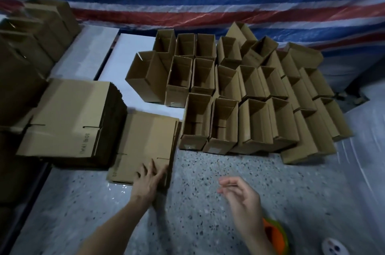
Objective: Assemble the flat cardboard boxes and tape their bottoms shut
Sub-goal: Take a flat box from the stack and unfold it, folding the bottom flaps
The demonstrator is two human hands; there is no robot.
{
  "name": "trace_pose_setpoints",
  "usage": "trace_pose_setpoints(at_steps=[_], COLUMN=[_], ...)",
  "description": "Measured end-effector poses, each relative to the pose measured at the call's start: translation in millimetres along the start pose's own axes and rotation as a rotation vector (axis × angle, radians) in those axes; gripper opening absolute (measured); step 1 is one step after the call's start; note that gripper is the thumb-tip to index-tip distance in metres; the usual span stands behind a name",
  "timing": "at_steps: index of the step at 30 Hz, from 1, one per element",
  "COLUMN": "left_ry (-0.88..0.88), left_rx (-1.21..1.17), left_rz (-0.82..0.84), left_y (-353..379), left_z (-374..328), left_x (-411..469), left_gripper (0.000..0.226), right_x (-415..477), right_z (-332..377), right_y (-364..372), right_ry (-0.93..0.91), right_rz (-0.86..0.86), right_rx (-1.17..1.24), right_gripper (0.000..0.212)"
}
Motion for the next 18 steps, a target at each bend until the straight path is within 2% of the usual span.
trace_pose_setpoints(at_steps=[5, 8, 10, 13, 16, 18], left_ry=[0.079, 0.116, 0.086, -0.006, -0.065, -0.083], left_rx=[0.072, -0.069, -0.224, -0.555, -0.969, -1.138], left_rz=[-0.076, -0.35, -0.497, -0.744, -0.886, -0.982], left_y=[-4.8, -48.0, -72.3, -107.0, -140.3, -156.9], left_z=[11.4, 26.5, 47.7, 91.2, 128.1, 141.9], left_x=[-15.6, -47.7, -69.6, -104.8, -141.6, -168.6], left_gripper=[0.08, 0.083, 0.076, 0.05, 0.038, 0.034], right_x=[-14.0, -17.7, -18.6, -18.8, -18.3, -18.1], right_z=[-5.8, -7.7, -9.7, -7.0, -2.4, -0.5], right_y=[-7.3, -6.3, -6.4, -4.5, 0.2, 3.6], right_ry=[0.044, 0.064, 0.078, 0.07, 0.046, 0.035], right_rz=[-0.055, -0.05, -0.05, -0.061, -0.076, -0.084], right_rx=[-0.014, -0.014, -0.012, 0.01, 0.05, 0.073], right_gripper=[0.028, 0.027, 0.026, 0.025, 0.021, 0.022])
Point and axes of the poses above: each hand's wrist, its own x-axis towards the middle knuckle, its own y-axis out of the palm, z = x × y, the point moved 10 cm from there along x, towards the middle knuckle, and after that the axes turned 15 degrees about -y, right-handed, at the moved point
